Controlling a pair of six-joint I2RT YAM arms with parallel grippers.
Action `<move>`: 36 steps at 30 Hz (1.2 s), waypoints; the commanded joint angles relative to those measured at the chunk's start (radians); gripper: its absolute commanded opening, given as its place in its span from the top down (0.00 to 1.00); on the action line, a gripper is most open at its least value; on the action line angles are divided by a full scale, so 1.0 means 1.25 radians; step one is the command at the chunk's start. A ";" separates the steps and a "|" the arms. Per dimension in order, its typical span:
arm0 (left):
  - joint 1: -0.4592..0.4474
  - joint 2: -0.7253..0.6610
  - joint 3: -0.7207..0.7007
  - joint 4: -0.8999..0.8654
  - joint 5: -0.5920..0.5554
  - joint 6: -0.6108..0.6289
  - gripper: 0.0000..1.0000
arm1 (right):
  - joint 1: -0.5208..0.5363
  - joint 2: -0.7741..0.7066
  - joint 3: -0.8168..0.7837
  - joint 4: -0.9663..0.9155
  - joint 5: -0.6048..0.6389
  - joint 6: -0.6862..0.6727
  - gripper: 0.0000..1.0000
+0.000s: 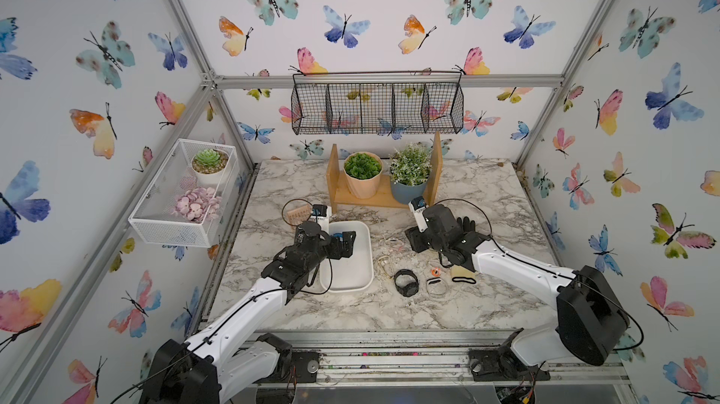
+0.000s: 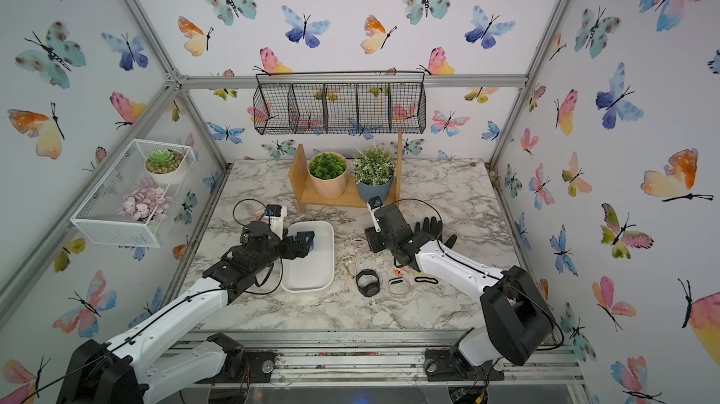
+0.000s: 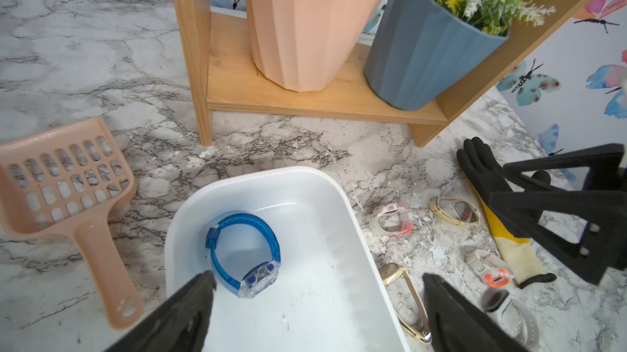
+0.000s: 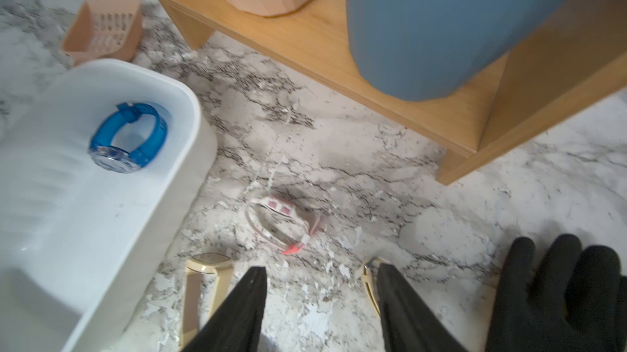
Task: Put the watch into the storage box
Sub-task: Pick up the watch at the center of the board.
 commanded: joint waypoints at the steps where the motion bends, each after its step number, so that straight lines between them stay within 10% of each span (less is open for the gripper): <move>1: -0.013 0.009 -0.005 0.033 0.027 0.010 0.01 | -0.007 0.023 -0.009 -0.038 -0.013 -0.002 0.43; 36: -0.022 0.047 -0.012 0.051 0.006 0.025 0.02 | -0.025 0.330 0.103 0.087 -0.136 -0.014 0.54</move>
